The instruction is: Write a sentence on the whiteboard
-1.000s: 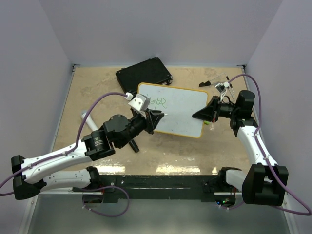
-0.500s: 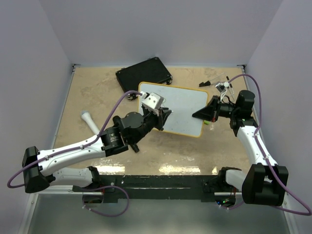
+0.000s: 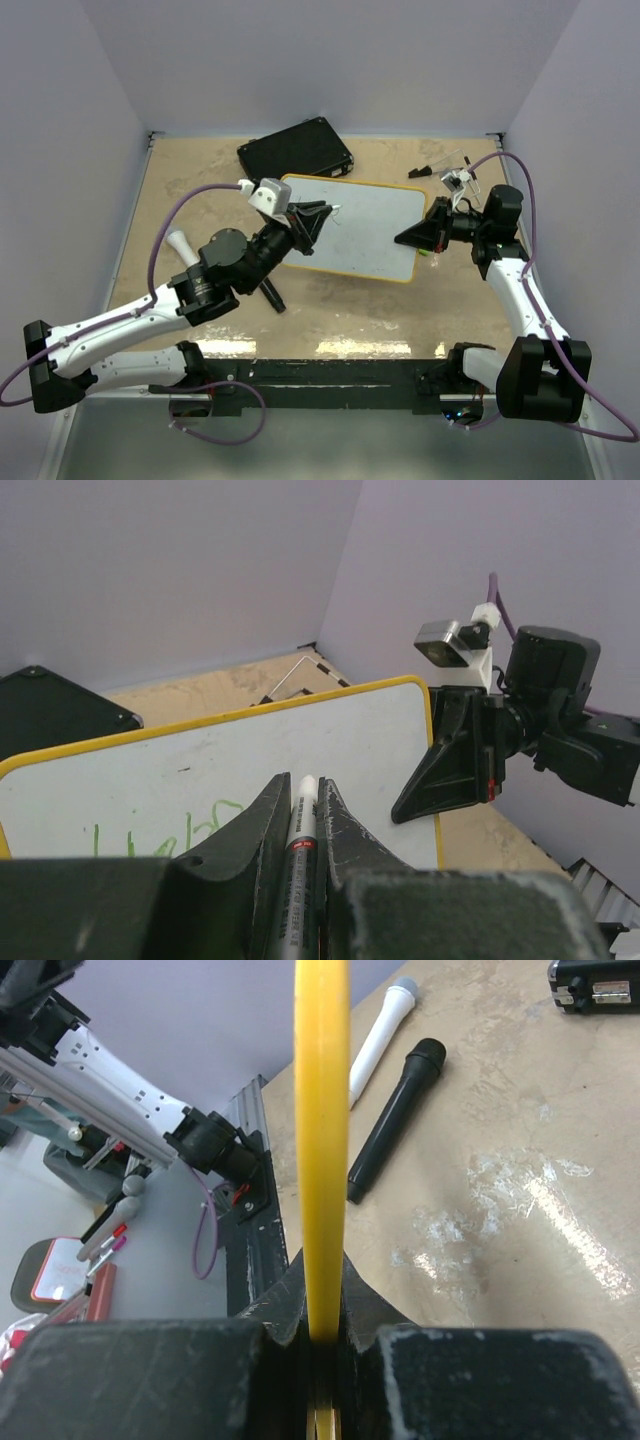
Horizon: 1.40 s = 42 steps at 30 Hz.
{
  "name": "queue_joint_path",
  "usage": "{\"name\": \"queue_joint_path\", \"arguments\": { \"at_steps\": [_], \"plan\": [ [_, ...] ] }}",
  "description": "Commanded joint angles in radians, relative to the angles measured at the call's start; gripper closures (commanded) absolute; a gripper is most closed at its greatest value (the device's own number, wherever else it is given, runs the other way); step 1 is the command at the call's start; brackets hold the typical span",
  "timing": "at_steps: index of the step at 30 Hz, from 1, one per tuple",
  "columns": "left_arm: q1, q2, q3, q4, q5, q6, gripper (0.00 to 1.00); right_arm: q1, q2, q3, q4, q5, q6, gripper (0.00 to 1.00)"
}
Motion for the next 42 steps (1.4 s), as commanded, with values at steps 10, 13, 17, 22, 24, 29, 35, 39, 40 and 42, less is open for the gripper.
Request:
{"name": "queue_joint_path", "arguments": {
  "at_steps": [10,13,17,22,24,29,35,39,40,42],
  "plan": [
    [-0.028,0.020,-0.055,0.123,-0.006,0.001,1.00,-0.004,-0.013,0.029,0.053,-0.054,-0.029,1.00],
    [-0.061,0.058,-0.029,0.120,-0.025,0.019,1.00,-0.004,-0.014,0.032,0.053,-0.052,-0.027,1.00],
    [-0.083,0.055,-0.039,0.112,-0.046,0.027,1.00,-0.004,-0.023,0.028,0.053,-0.049,-0.029,1.00],
    [-0.083,0.014,-0.070,0.103,-0.066,0.021,1.00,-0.004,-0.019,0.029,0.059,-0.048,-0.024,1.00],
    [-0.083,0.009,-0.075,0.101,-0.069,0.018,1.00,-0.004,-0.014,0.031,0.059,-0.048,-0.024,1.00],
    [-0.083,0.006,-0.082,0.098,-0.072,0.013,1.00,-0.004,-0.017,0.029,0.058,-0.046,-0.024,1.00],
    [-0.083,-0.002,-0.089,0.114,-0.075,0.013,1.00,-0.004,-0.013,0.039,0.045,-0.045,-0.026,1.00],
    [-0.083,-0.002,-0.076,0.091,-0.094,0.013,1.00,-0.004,-0.020,0.029,0.048,-0.048,-0.024,1.00],
    [-0.083,-0.003,-0.076,0.091,-0.097,0.012,1.00,-0.004,-0.020,0.028,0.050,-0.049,-0.024,1.00],
    [-0.083,-0.003,-0.076,0.090,-0.103,0.010,1.00,-0.004,-0.020,0.028,0.050,-0.051,-0.020,1.00]
  ]
}}
